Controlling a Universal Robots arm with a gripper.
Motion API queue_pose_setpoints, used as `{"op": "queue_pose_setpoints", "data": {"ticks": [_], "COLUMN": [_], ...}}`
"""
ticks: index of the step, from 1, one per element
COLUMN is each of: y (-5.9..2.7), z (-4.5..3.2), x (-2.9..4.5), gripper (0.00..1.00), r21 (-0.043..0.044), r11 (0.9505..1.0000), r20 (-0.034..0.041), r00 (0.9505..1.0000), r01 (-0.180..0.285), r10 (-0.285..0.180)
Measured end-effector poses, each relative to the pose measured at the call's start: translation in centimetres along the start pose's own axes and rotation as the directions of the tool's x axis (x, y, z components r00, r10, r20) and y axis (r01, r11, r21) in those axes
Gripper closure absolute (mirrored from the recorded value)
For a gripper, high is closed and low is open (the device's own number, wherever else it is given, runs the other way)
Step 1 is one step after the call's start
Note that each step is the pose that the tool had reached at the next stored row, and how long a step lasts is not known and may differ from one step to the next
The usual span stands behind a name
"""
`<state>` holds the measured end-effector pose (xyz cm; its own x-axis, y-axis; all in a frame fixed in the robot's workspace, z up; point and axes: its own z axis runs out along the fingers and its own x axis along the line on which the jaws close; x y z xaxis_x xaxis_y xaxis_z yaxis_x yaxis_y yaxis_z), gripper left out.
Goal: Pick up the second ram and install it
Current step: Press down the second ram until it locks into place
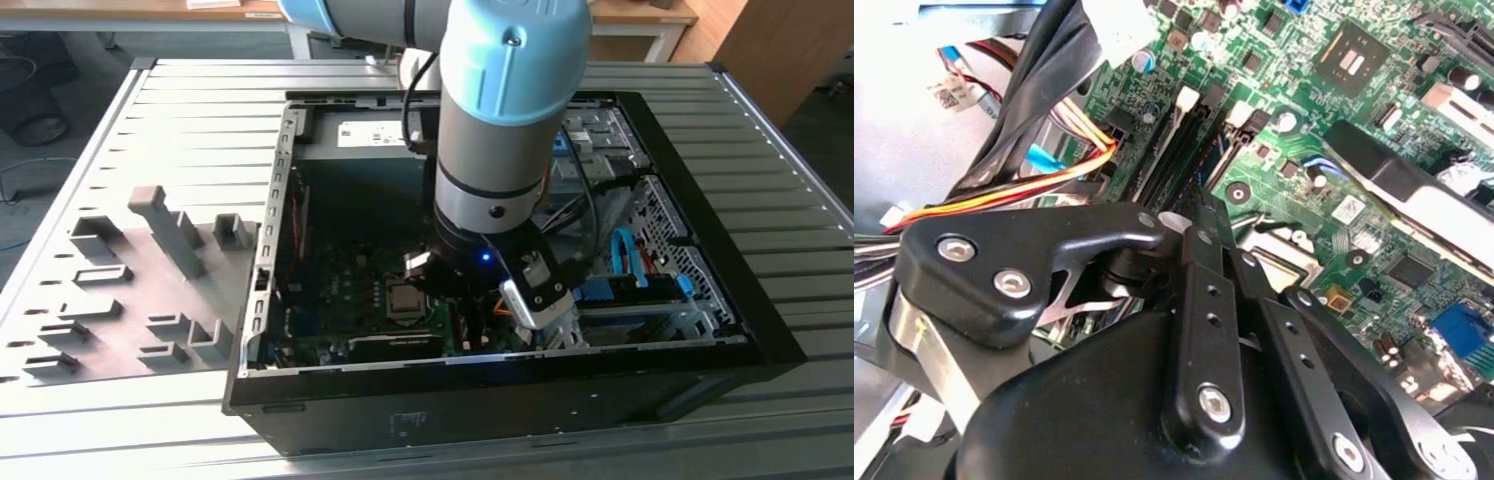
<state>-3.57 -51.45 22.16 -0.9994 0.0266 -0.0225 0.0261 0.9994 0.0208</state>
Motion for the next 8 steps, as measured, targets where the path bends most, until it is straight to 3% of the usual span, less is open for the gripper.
{"op": "queue_pose_setpoints", "data": {"ticks": [8], "y": [-0.09], "z": [0.52], "x": [0.01], "gripper": [0.89], "r21": [0.0012], "r11": [1.0], "r20": [-0.0006], "r00": [1.0], "r01": [0.0], "r10": [0.0]}}
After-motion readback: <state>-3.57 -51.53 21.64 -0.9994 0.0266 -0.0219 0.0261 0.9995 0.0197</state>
